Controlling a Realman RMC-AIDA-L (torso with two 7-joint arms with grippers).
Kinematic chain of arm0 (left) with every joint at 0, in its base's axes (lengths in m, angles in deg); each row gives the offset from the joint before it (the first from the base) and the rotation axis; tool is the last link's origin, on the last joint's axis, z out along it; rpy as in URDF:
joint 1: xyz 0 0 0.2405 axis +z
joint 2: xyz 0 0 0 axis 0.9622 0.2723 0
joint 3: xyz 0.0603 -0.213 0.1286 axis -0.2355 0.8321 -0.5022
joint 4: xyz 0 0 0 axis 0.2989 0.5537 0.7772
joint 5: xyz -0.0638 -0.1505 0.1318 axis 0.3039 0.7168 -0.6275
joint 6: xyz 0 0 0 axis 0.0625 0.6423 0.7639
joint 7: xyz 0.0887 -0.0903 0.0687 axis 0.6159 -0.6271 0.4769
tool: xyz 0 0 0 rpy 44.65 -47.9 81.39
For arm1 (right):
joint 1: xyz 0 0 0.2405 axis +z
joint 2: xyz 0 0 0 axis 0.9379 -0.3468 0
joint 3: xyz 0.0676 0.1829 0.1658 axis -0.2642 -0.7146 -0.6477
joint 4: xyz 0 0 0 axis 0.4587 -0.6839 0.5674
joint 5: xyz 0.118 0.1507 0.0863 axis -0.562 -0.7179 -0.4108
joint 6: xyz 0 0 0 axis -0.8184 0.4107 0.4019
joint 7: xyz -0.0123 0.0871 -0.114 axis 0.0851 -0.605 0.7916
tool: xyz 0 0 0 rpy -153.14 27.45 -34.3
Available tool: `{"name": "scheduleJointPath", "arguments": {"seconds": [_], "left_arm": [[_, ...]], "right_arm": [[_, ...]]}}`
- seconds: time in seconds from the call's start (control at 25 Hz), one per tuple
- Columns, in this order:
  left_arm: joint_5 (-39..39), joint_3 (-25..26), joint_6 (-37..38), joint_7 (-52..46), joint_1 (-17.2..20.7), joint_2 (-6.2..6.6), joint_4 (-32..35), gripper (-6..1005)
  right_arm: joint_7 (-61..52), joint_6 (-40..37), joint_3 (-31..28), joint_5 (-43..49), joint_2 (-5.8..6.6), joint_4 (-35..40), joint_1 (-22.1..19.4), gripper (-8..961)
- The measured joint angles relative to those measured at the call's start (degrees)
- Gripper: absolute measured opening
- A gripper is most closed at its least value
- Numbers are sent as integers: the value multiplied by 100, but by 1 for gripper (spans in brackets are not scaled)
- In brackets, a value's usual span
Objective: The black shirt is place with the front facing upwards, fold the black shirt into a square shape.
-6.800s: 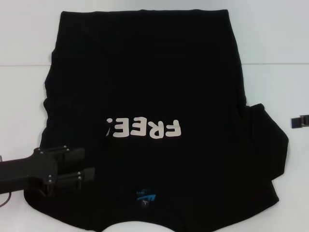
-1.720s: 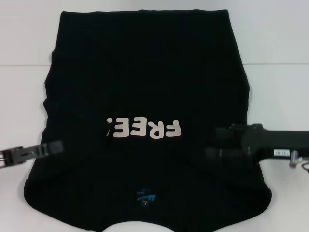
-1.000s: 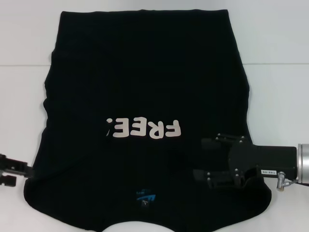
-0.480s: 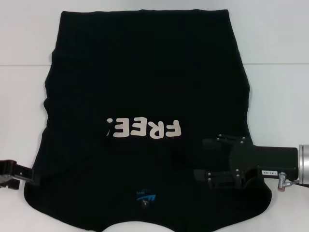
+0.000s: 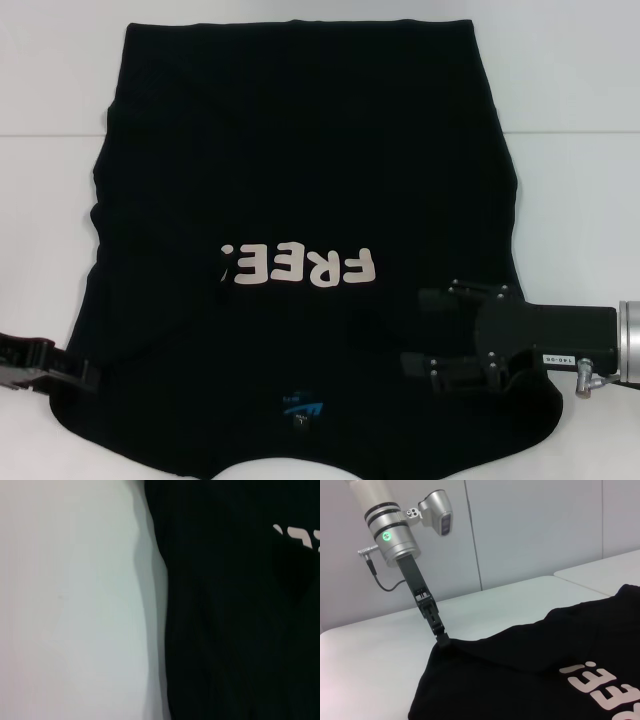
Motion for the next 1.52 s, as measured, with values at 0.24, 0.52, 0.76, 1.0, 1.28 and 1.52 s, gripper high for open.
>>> {"name": "scheduleJointPath", "arguments": {"seconds": [0.24,0.52,0.76,1.0,1.28,1.52], "left_arm": [[-102,-301,-44,-8,6,-44,20,634],[-315,-398,-147,3,52,-255,423,612],[-361,-435,-177,88,53,-323,522,423],[-436,-479,-284,112,59,-327,464,157],[-430,-449,-251,109,74,-278,307,35],[-386,-435,-257,195,89,-249,294,17]], "right_arm": [[2,0,-3,1,0,-6,3,897],[4,0,-18,1,0,-9,10,891],[2,0,-18,1,0,-9,17,886],[-136,-11,-44,1,5,-6,19,881],[-1814,-37,-61,109,203,483,42,875],[-5298,-329,-25,1265,839,1268,477,870]]}}
